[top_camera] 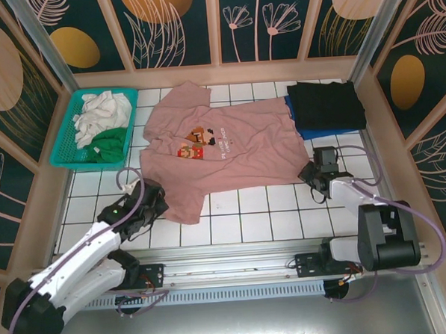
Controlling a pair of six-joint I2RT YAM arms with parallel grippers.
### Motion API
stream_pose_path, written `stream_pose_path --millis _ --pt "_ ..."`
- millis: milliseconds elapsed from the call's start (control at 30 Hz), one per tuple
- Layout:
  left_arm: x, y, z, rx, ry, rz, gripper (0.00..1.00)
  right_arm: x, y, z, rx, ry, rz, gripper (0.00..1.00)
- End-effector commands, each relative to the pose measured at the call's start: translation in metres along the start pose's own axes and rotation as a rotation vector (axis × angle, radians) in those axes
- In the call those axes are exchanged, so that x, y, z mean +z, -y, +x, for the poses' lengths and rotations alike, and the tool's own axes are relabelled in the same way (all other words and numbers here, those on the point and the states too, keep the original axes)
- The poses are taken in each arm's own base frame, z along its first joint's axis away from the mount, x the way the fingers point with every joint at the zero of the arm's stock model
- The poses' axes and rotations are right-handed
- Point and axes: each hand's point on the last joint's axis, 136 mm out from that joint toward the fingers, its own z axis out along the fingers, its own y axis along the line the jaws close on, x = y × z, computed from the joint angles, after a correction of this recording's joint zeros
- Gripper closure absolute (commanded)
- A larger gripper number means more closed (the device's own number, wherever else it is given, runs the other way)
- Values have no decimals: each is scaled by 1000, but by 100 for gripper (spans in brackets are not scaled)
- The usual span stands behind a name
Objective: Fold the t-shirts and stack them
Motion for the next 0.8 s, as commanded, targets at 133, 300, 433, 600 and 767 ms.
stream_pose_path --millis 133,300,433,600,767 --pt "-41 -9 -27 3 110 -44 100 -65 -6 12 8 68 32 100" --pt "-75 -18 -44 -38 195 -34 100 -100 -2 12 46 120 8 100" --pt "-99 -28 -53 -62 251 -33 100 -126 -2 8 56 168 -11 100" --pt "-91 -28 -46 -38 218 -35 100 -129 -11 13 36 136 -55 100" --pt "-84 -11 -63 12 272 -49 100 -108 -27 11 -52 105 -46 100"
